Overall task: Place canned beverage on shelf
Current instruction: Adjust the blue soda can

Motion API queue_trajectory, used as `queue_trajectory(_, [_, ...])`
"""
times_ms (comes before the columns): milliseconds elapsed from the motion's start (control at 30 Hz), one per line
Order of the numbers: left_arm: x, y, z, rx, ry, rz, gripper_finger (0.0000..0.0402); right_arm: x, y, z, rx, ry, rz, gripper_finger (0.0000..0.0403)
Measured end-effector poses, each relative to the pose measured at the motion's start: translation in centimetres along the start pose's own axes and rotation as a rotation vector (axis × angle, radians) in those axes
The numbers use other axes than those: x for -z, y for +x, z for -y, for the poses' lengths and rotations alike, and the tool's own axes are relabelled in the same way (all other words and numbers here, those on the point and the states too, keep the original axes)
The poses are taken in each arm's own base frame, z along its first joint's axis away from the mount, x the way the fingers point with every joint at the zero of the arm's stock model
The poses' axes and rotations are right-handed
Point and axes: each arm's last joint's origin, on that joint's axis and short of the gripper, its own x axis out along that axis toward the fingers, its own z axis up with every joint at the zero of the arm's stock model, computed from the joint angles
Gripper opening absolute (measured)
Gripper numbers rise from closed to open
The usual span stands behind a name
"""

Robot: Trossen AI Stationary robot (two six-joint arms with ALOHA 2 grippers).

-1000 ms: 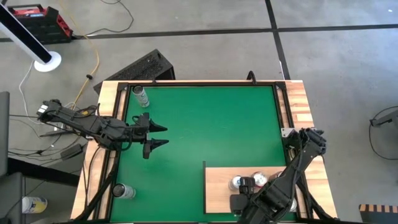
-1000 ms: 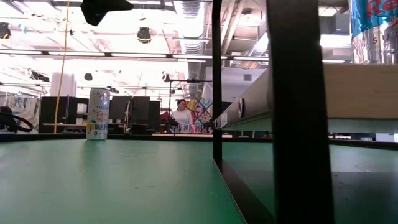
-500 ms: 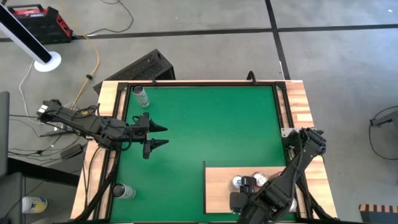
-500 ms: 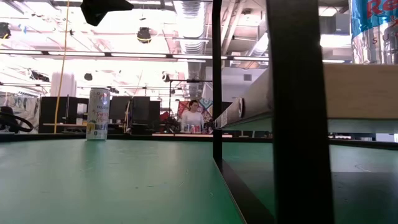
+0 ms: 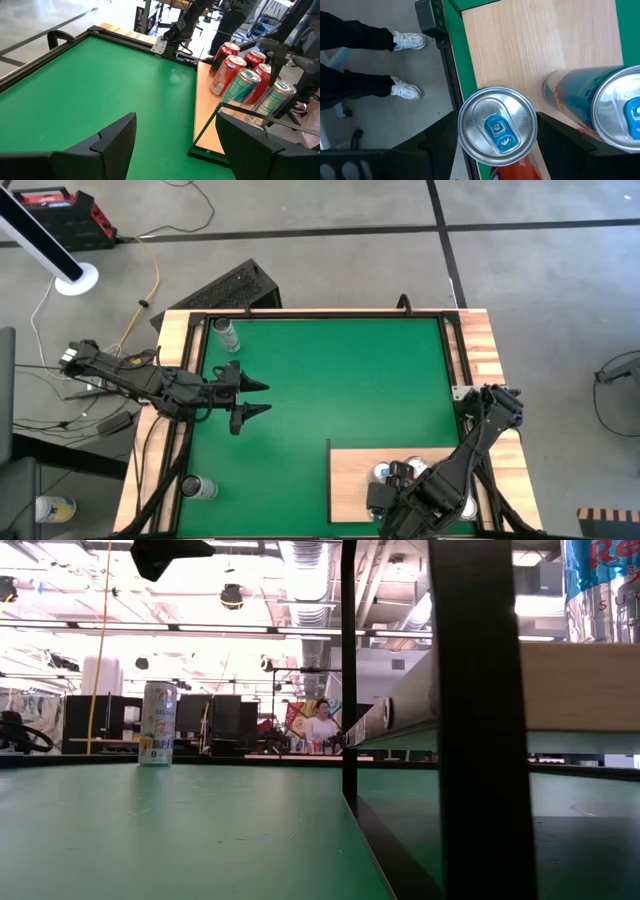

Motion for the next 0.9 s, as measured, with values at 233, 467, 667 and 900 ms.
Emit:
queue_trajectory(233, [0.00,0.00,0.00,0.000,0.001,0.000,0.0256,0.00,0.01,0.25,0.024,-0.001,-0.004,0.0261])
queue_trajectory(467, [0.01,0.00,0.00,0.000,0.009,-0.001,0.0256,0.02,-0.01,0.35,0.037,-0.005,0.000,0.0261])
queue_trajectory(667, [0.01,0.00,0.00,0.000,0.010,-0.001,0.0256,-0.06,0.00,0.60,0.062,-0.004,0.006,0.0261])
queue_trajectory(900, [0.01,0.00,0.00,0.001,0.010,-0.001,0.0256,0.15,-0.03,0.42,0.055,-0.040,0.003,0.0261])
